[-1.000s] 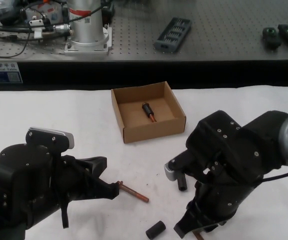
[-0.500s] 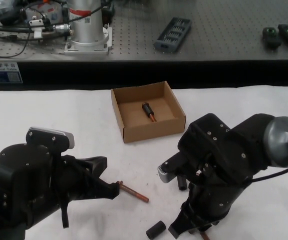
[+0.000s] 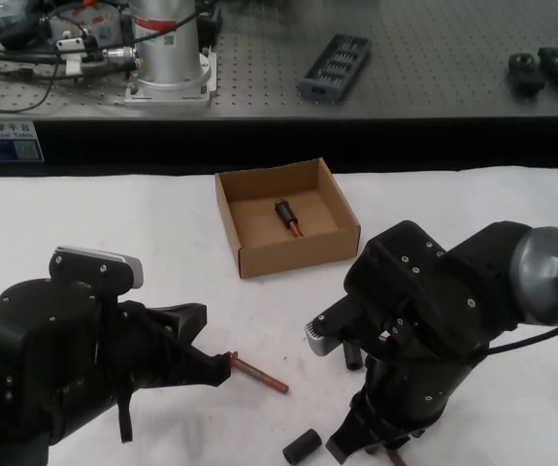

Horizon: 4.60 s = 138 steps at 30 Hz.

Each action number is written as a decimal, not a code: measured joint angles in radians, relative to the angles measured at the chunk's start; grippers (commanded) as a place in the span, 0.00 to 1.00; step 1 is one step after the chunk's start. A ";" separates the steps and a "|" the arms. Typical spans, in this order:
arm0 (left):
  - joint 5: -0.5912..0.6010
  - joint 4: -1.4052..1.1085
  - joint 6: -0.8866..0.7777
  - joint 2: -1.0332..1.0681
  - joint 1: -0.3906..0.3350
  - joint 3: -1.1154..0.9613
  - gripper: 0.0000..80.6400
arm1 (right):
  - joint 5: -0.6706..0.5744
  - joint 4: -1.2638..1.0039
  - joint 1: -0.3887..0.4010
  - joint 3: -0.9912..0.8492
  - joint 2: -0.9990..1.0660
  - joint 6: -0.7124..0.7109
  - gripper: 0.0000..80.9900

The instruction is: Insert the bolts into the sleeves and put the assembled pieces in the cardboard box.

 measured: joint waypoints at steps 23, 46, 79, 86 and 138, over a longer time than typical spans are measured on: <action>0.000 0.000 0.000 0.000 0.000 0.000 0.01 | 0.005 0.026 0.002 -0.007 0.000 -0.030 0.07; 0.000 0.000 0.000 0.000 0.000 0.000 0.01 | 0.040 0.035 0.000 0.026 -0.634 -0.044 0.07; 0.000 -0.001 0.000 0.000 0.000 0.000 0.01 | -0.248 -0.834 0.000 0.690 -1.234 -0.279 0.07; 0.000 -0.001 -0.019 0.000 0.000 0.000 0.01 | -0.233 -1.120 0.000 0.804 -1.086 -0.296 0.07; -0.432 1.313 0.475 0.000 0.027 -0.612 0.44 | -0.130 -1.275 0.000 0.813 -0.802 -0.252 0.07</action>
